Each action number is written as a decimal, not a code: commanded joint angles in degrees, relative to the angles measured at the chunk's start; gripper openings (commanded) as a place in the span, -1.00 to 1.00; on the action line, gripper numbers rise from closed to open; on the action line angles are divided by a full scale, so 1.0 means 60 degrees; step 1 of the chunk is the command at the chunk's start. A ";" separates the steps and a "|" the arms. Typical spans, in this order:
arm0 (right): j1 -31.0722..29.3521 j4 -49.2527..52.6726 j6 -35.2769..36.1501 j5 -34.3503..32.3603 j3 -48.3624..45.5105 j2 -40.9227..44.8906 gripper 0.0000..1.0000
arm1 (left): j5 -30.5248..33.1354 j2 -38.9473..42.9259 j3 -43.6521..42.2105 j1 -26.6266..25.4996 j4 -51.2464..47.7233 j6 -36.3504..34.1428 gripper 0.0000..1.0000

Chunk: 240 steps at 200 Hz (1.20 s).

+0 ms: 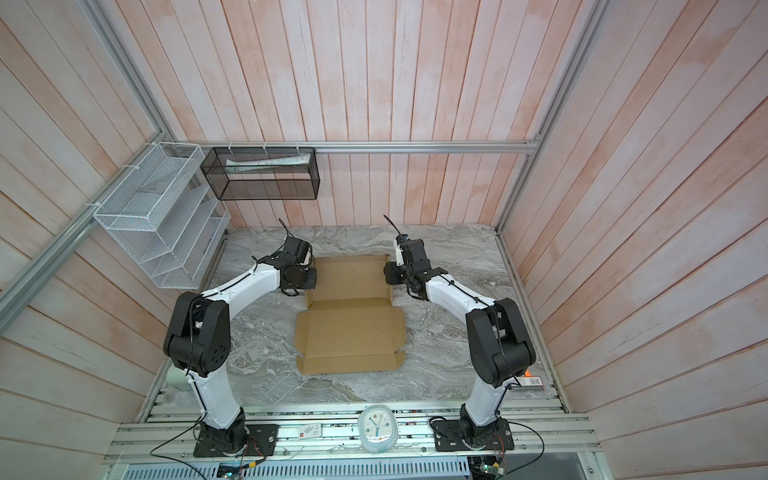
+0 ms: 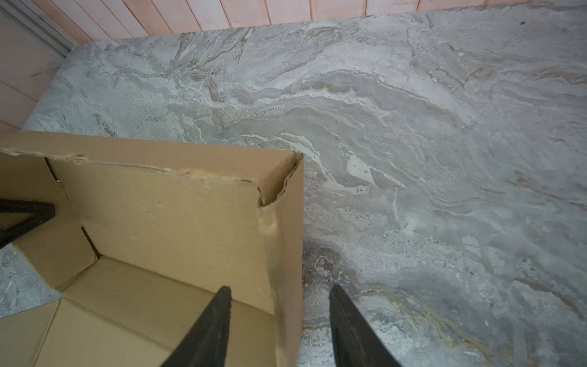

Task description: Fold the paper box

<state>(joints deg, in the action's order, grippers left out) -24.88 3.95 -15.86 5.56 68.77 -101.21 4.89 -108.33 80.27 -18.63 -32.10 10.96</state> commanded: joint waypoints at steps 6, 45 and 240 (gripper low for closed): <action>-0.0057 0.0294 -0.0148 -0.0091 0.0332 -0.0295 -0.03 | -0.0040 -0.0328 0.0168 0.0044 -0.0539 -0.0295 -1.00; -0.0137 0.0557 -0.0501 -0.0180 0.0510 -0.0591 -0.22 | 0.0034 -0.0432 0.0171 0.0073 -0.0522 -0.0355 -1.00; -0.0306 0.1963 -0.1019 -0.0187 0.2225 -0.2352 -0.65 | -0.0197 -0.1056 0.0748 0.0165 -0.0184 -0.0278 -0.63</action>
<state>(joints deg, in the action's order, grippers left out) -26.17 11.66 -21.45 3.95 79.31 -113.06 4.86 -113.19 82.32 -17.74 -33.10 9.76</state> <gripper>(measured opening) 0.175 0.164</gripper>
